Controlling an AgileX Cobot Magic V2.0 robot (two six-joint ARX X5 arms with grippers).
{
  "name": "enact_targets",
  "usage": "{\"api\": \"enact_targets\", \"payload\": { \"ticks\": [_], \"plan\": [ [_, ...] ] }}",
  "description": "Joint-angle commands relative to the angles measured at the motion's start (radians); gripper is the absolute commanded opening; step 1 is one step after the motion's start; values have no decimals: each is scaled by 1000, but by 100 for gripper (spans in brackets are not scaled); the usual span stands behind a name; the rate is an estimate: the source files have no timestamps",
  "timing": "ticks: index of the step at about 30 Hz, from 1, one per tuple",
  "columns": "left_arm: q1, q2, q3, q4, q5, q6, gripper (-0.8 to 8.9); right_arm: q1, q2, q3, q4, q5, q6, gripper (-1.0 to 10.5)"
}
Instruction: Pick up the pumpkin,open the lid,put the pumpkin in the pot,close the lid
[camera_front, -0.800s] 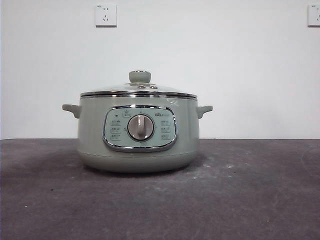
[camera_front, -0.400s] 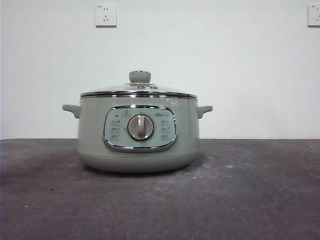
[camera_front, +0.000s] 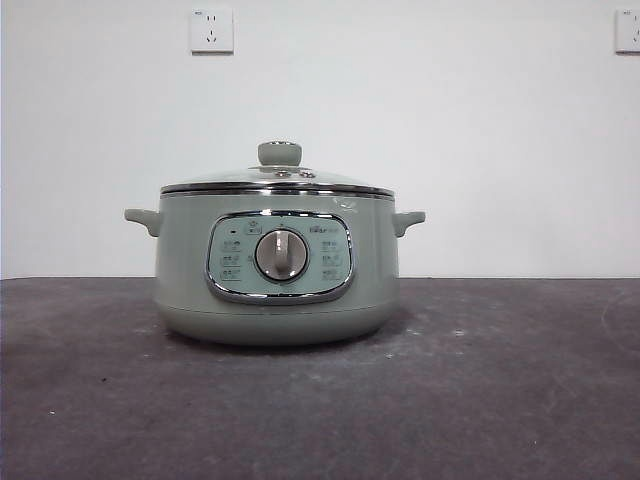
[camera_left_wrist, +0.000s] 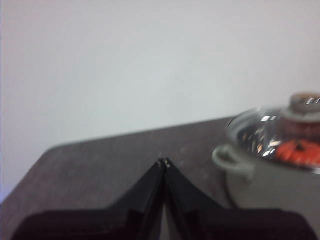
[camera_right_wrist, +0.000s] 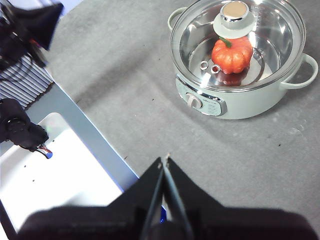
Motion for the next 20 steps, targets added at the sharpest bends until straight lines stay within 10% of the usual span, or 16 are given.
{"api": "enact_targets", "payload": {
  "ticks": [1,20],
  "plan": [
    [3,-38,-61,18,-30,-29,-4,2,-4,-1,-13,2,9,1],
    [4,-205,-220,-164,-47,-31,-4,1,-4,-1,-13,2,9,1]
  ]
}}
